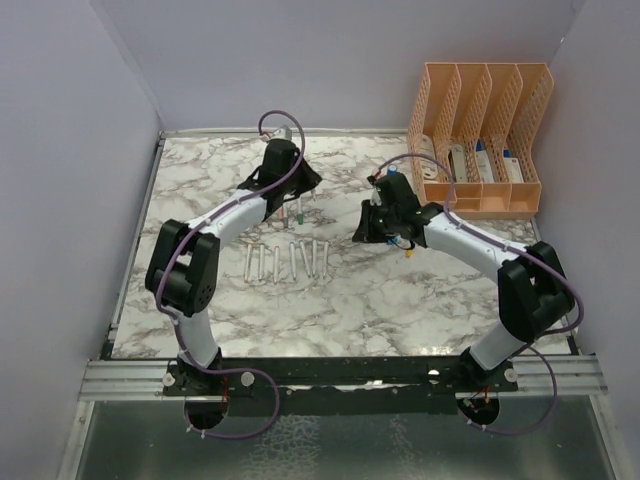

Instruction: Open the pen caps

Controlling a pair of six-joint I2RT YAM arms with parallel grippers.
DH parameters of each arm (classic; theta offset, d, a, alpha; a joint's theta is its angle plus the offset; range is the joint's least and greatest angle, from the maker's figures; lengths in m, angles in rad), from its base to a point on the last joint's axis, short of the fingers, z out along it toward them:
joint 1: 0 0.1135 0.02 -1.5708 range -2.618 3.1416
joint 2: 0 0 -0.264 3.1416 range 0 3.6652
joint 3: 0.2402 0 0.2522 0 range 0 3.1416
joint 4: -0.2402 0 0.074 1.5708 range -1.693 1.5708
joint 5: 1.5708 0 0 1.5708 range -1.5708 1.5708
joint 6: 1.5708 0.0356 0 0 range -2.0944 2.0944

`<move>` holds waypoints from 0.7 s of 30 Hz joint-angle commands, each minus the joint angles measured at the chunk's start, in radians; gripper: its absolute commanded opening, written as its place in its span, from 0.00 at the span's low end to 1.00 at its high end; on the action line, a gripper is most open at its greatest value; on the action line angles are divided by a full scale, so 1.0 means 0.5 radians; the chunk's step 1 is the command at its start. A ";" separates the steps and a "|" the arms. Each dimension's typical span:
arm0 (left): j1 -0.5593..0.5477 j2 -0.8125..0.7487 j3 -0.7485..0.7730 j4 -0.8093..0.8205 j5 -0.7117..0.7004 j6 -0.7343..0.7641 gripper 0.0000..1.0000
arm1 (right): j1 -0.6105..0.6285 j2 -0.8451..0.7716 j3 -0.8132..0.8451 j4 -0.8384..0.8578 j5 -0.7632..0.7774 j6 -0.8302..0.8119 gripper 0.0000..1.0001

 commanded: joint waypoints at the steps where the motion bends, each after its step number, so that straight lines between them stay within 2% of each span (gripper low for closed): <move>1: -0.002 -0.285 -0.280 -0.168 0.278 0.141 0.00 | -0.112 0.091 0.081 -0.193 0.480 -0.254 0.01; 5: -0.018 -0.512 -0.515 -0.246 0.274 0.179 0.00 | -0.150 0.216 0.114 -0.176 0.545 -0.328 0.01; 9: -0.031 -0.633 -0.628 -0.338 0.227 0.220 0.00 | -0.162 0.311 0.181 -0.171 0.552 -0.336 0.01; 21: -0.048 -0.715 -0.828 -0.384 0.217 0.236 0.00 | -0.167 0.585 0.440 -0.147 0.520 -0.401 0.01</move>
